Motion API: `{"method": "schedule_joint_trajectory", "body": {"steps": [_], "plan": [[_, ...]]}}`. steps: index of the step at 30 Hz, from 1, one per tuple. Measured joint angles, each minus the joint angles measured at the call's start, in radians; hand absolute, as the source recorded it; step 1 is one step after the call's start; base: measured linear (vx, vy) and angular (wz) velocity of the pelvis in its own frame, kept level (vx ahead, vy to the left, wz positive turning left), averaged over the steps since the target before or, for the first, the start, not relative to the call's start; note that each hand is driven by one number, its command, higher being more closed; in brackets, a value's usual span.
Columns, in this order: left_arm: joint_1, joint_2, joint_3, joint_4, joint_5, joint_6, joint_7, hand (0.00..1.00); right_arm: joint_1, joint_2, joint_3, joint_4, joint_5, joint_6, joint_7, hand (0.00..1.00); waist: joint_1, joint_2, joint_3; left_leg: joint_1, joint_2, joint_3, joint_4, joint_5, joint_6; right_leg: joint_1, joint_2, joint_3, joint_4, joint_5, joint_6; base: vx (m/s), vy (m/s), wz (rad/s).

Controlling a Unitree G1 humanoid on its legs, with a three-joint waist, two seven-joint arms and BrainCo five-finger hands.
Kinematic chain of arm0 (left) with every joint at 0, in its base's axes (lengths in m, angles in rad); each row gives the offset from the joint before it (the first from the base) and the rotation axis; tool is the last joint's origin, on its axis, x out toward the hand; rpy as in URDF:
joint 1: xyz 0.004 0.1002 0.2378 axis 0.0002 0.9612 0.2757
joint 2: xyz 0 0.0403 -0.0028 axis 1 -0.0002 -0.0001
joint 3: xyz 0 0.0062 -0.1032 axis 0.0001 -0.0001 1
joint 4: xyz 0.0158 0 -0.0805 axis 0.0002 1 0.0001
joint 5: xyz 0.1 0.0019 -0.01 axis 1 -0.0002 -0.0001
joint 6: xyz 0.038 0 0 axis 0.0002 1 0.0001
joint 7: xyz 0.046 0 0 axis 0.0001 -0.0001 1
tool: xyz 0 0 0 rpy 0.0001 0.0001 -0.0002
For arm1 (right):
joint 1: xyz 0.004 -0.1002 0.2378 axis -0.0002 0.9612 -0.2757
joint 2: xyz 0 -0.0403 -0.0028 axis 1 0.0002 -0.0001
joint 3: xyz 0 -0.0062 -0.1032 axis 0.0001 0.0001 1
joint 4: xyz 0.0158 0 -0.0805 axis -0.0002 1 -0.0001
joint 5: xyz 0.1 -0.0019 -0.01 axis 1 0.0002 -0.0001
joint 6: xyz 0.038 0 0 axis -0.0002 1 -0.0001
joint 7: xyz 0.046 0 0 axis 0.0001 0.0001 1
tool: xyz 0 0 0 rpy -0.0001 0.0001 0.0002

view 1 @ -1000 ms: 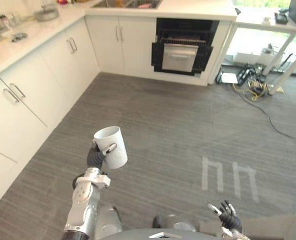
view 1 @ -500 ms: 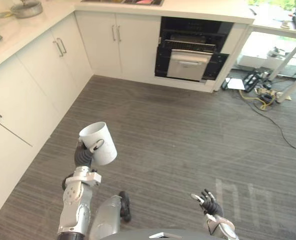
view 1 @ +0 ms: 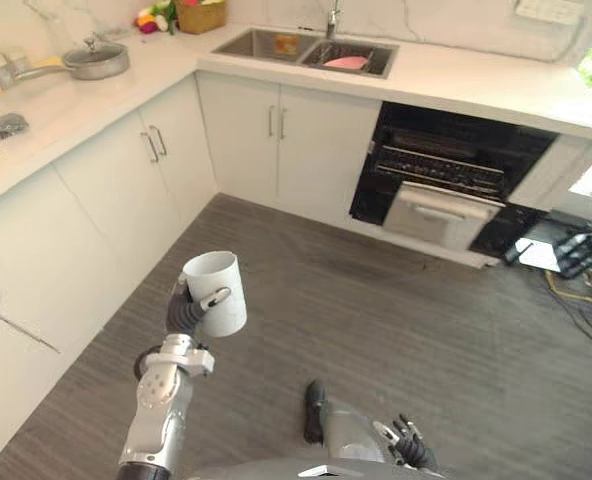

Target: Walk over to the sink, pick up the cup, carry it to the dishwasher, place the cup inside the dishwasher, then close the dishwasher door

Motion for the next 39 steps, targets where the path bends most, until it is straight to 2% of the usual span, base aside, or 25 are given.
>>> {"method": "schedule_joint_trajectory", "body": {"steps": [1,2,3,4,6,7,9,12,14,16,17,18,20,23,25,26,27,29,31,33,34,35,36,37,39], "plan": [[0.001,-0.004,-0.003,0.002,0.000,0.000,0.000,1.00,-0.004,0.000,-0.004,0.000,0.001,0.000,-0.001,0.00,-0.001,0.008,-0.002,-0.012,0.011,0.012,0.021,0.005,0.001,-0.003,0.004,-0.005,0.015,-0.019,-0.007,0.71,-0.283,0.23],[0.004,-0.013,-0.016,0.004,0.000,0.000,-0.002,1.00,-0.028,-0.004,-0.025,-0.001,0.006,0.000,-0.007,0.00,-0.008,0.013,-0.005,-0.073,0.036,0.049,0.177,0.054,-0.037,0.001,0.004,-0.013,0.052,-0.064,-0.019,0.81,-0.326,0.15],[0.013,-0.033,-0.033,0.004,0.000,-0.001,-0.011,1.00,-0.031,-0.004,-0.037,-0.019,0.025,-0.001,-0.004,0.00,-0.004,0.025,-0.004,-0.188,0.086,0.053,0.460,0.220,-0.135,0.072,0.026,-0.022,0.028,-0.110,-0.025,0.79,-0.311,0.12],[0.014,-0.040,-0.035,0.003,0.000,-0.002,-0.012,1.00,-0.030,-0.004,-0.040,-0.029,0.026,-0.001,-0.005,0.00,0.004,0.029,0.000,-0.242,0.112,0.046,0.582,0.289,-0.151,0.108,0.040,-0.024,0.005,-0.122,-0.027,0.67,-0.224,0.02],[0.017,-0.042,-0.037,0.003,0.000,-0.003,-0.012,1.00,-0.034,-0.006,-0.045,-0.039,0.026,-0.008,-0.004,0.00,0.013,0.043,0.004,-0.353,0.157,0.047,0.843,0.294,-0.149,0.214,0.078,-0.023,-0.066,-0.140,-0.036,0.46,-0.103,-0.17],[0.017,-0.034,-0.034,0.004,-0.004,-0.003,-0.012,1.00,-0.036,-0.007,-0.046,-0.036,0.027,-0.014,-0.004,0.00,0.025,0.020,0.017,-0.416,0.164,0.057,0.924,0.278,-0.124,0.295,0.083,-0.012,-0.114,-0.152,-0.035,0.72,-0.148,-0.34],[0.018,-0.019,-0.025,0.000,-0.033,-0.003,-0.017,1.00,-0.040,-0.017,-0.048,-0.037,0.051,-0.025,0.010,0.00,0.045,0.009,0.024,-0.492,0.173,0.095,0.883,0.248,-0.090,0.397,0.083,0.018,-0.183,-0.156,-0.035,0.62,-0.107,-0.46],[0.017,-0.019,-0.008,-0.018,-0.048,-0.003,-0.020,1.00,-0.074,-0.036,-0.049,-0.039,0.066,-0.034,0.027,0.00,0.064,0.001,0.028,-0.552,0.170,0.186,0.492,0.221,-0.076,0.483,0.055,0.079,-0.251,-0.172,-0.011,0.47,0.026,-0.63],[0.008,-0.022,-0.010,-0.037,-0.048,-0.003,-0.020,1.00,-0.087,-0.043,-0.045,-0.037,0.069,-0.037,0.023,0.00,0.057,-0.006,0.035,-0.559,0.114,0.174,0.074,0.321,-0.106,0.519,0.010,0.115,-0.256,-0.216,0.038,0.47,0.157,-0.40],[0.008,-0.022,-0.007,-0.060,-0.048,-0.004,-0.016,1.00,-0.087,-0.049,-0.042,-0.029,0.079,-0.045,0.020,0.00,0.058,0.011,0.036,-0.551,0.120,0.137,-0.143,0.409,-0.155,0.541,0.010,0.150,-0.250,-0.263,0.076,0.42,0.251,-0.52],[0.002,-0.019,0.002,-0.057,-0.048,-0.013,-0.012,1.00,-0.094,-0.056,-0.039,-0.013,0.080,-0.050,0.015,0.00,0.061,0.026,0.043,-0.546,0.139,0.122,-0.147,0.476,-0.158,0.561,0.015,0.180,-0.224,-0.315,0.101,0.41,0.284,-0.68],[-0.003,-0.016,0.013,-0.055,-0.048,-0.012,-0.010,1.00,-0.105,-0.047,-0.035,0.008,0.085,-0.049,0.015,0.00,0.062,0.013,0.049,-0.533,0.130,0.129,-0.122,0.502,-0.156,0.571,-0.005,0.197,-0.206,-0.336,0.097,0.32,0.240,-0.70],[-0.027,0.001,0.036,-0.063,-0.041,-0.020,0.012,1.00,-0.107,-0.018,-0.027,0.023,0.109,-0.048,0.014,0.00,0.063,-0.048,0.050,-0.567,0.083,0.126,0.012,0.479,-0.119,0.561,-0.067,0.231,-0.157,-0.380,0.072,0.34,0.251,-0.55],[-0.067,0.014,0.046,-0.071,0.116,-0.024,0.099,1.00,-0.104,-0.017,-0.032,0.034,0.117,-0.047,0.016,0.00,0.053,-0.089,0.039,-0.547,0.031,0.179,0.084,0.406,-0.043,0.484,-0.159,0.207,0.051,-0.343,0.092,0.44,0.274,-0.37],[-0.068,0.016,0.049,-0.124,0.171,-0.032,0.132,1.00,-0.101,-0.017,-0.041,0.034,0.115,-0.050,0.017,0.00,0.045,-0.094,0.041,-0.489,0.016,0.228,0.087,0.367,-0.010,0.398,-0.215,0.191,0.241,-0.249,0.110,0.37,0.227,-0.63],[-0.070,0.025,0.053,-0.167,0.221,-0.045,0.169,1.00,-0.112,-0.014,-0.036,0.034,0.096,-0.054,0.016,0.00,0.040,-0.094,0.041,-0.417,0.007,0.265,0.061,0.334,0.004,0.329,-0.261,0.187,0.389,-0.113,0.133,0.42,0.252,-0.70],[-0.071,0.027,0.052,-0.180,0.235,-0.051,0.185,1.00,-0.112,-0.012,-0.031,0.035,0.093,-0.057,0.016,0.00,0.034,-0.089,0.045,-0.383,0.007,0.272,0.046,0.320,0.006,0.312,-0.271,0.181,0.439,-0.079,0.132,0.40,0.213,-0.75],[-0.072,0.037,0.053,-0.186,0.248,-0.063,0.223,1.00,-0.118,-0.005,0.015,0.026,0.074,-0.071,0.018,0.00,0.020,-0.069,0.055,-0.253,0.018,0.296,-0.035,0.302,0.006,0.248,-0.274,0.091,0.553,-0.172,0.091,0.27,0.117,-0.51],[-0.070,0.036,0.053,-0.186,0.245,-0.064,0.234,1.00,-0.093,0.007,0.053,-0.024,0.056,-0.072,0.020,0.00,0.009,-0.054,0.061,-0.174,0.025,0.318,-0.103,0.292,-0.010,0.182,-0.264,-0.028,0.504,-0.230,0.082,0.25,0.062,-0.37],[-0.057,0.040,0.054,-0.185,0.245,-0.074,0.227,1.00,-0.070,0.018,0.070,-0.077,0.025,-0.071,0.022,0.00,0.003,-0.058,0.063,-0.132,0.033,0.349,-0.142,0.287,-0.031,0.125,-0.242,-0.150,0.324,-0.224,0.092,0.30,0.010,-0.27],[-0.034,0.040,0.052,-0.187,0.246,-0.096,0.223,1.00,-0.046,0.027,0.070,-0.113,0.006,-0.075,0.022,0.00,0.001,-0.074,0.060,-0.105,0.024,0.369,-0.161,0.286,-0.042,0.108,-0.235,-0.227,0.173,-0.137,0.081,0.25,-0.035,-0.15],[-0.010,0.043,0.055,-0.188,0.245,-0.115,0.219,1.00,-0.028,0.033,0.071,-0.121,-0.005,-0.083,0.024,0.00,-0.002,-0.109,0.058,-0.074,-0.007,0.371,-0.170,0.276,-0.063,0.094,-0.236,-0.267,0.104,0.041,0.017,0.30,-0.049,-0.17],[-0.002,0.042,0.058,-0.184,0.245,-0.121,0.219,1.00,-0.024,0.033,0.070,-0.115,-0.006,-0.083,0.025,0.00,0.000,-0.124,0.055,-0.063,-0.017,0.370,-0.169,0.265,-0.071,0.093,-0.234,-0.273,0.092,0.028,-0.043,0.35,-0.084,-0.30],[0.014,0.027,0.058,-0.183,0.243,-0.123,0.220,1.00,-0.023,0.017,0.067,-0.113,-0.006,-0.080,0.025,0.00,0.002,-0.103,0.044,-0.066,-0.004,0.373,-0.158,0.247,-0.086,0.105,-0.210,-0.262,0.061,-0.014,-0.037,0.49,-0.126,-0.21],[-0.003,0.010,0.051,-0.182,0.236,-0.131,0.213,1.00,-0.050,-0.005,0.050,-0.116,-0.013,-0.080,0.024,0.00,-0.015,-0.058,0.058,-0.093,0.018,0.362,-0.138,0.231,-0.092,0.116,-0.173,-0.270,-0.001,-0.024,-0.036,0.41,-0.093,-0.09]]}}
